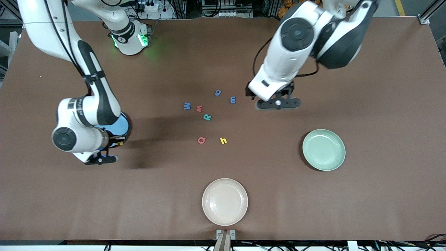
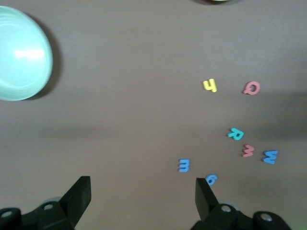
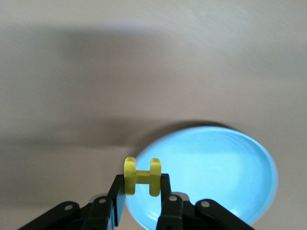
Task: Sort uppercase to blue plate, lowercase to green plate
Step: 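Lift the yellow H with the right gripper toward the blue plate, then open the right gripper over the blue plate while the left gripper reaches letters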
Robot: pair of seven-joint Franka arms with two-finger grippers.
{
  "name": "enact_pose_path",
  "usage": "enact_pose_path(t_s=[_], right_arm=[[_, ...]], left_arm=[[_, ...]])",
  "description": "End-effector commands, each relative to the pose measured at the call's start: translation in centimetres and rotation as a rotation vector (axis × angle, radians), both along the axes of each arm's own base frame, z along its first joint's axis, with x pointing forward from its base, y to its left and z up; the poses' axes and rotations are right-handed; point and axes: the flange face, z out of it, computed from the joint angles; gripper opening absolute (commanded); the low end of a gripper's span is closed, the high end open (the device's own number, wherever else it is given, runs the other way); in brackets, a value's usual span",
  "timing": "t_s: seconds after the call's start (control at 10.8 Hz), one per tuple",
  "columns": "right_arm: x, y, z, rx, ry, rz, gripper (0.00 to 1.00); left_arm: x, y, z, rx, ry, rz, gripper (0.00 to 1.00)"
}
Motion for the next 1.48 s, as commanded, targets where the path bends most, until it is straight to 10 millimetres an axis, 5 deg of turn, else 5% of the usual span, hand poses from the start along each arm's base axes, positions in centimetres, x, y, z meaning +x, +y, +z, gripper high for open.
enact_pose_path(t_s=[0.0,0.28,0.65,1.39], right_arm=[[-4.6,-2.7,0.4,-0.025,-0.034,0.030,0.27],[-7.4,-6.1,-1.4,-0.014,-0.094,0.024,0.27],[-10.0,-7.3,-2.7,-0.008,-0.169,0.007,0.27],[-9.7,-10.1,-4.8,-0.002,-0.236,0.064,0.38]], left_arm=[[1.0,-5.1,-3.7,-0.024,-0.053,-0.031,0.94],[-0.1,-9.7,-8.0,0.027,-0.076,-0.092,0.90],[-2.7,-15.3,-11.8,0.010,-0.121,-0.113,0.86],[-6.8,-21.3,-19.2,-0.034,-0.131,-0.070,0.82]])
